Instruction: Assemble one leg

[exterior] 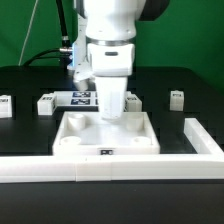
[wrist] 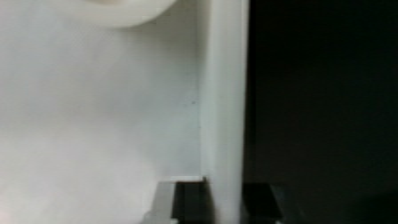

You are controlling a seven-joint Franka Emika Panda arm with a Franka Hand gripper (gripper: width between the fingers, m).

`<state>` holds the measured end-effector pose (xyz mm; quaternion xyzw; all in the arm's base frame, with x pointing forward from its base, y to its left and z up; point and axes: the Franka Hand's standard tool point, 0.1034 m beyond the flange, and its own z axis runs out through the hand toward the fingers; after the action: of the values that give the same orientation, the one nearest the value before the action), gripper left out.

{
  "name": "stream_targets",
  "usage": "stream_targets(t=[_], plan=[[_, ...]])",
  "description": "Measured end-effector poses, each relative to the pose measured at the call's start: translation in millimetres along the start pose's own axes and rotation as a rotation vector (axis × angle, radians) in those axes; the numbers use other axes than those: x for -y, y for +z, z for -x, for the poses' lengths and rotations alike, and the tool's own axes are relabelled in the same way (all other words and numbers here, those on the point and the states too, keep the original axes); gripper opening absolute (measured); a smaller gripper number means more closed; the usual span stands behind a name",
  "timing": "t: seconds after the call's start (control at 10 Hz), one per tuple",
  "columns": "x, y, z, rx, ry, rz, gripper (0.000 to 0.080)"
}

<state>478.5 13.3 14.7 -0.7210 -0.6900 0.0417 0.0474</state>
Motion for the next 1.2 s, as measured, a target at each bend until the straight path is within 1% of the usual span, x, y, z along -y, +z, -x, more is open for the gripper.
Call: stream_targets(t=[0.2, 0.3, 0.4, 0.5, 0.7, 1.2], plan=[[-6.6, -0.8, -16.9, -0.006, -0.005, 0.01, 0.0067], [-9.8, -1.3, -31.7, -0.01, 0.011, 0.014, 0.0067], [-16.1, -2.4, -48.0, -0.014, 0.015, 0.019, 0.0067], [-20.6, -2.9, -55.4, -0.014, 0.026, 0.021, 0.0067], [-20.5, -3.2, -68.2, -0.006, 0.023, -0.004, 0.0067], [-20.1, -2.6, -67.0, -0.005, 0.025, -0.006, 0.0067]])
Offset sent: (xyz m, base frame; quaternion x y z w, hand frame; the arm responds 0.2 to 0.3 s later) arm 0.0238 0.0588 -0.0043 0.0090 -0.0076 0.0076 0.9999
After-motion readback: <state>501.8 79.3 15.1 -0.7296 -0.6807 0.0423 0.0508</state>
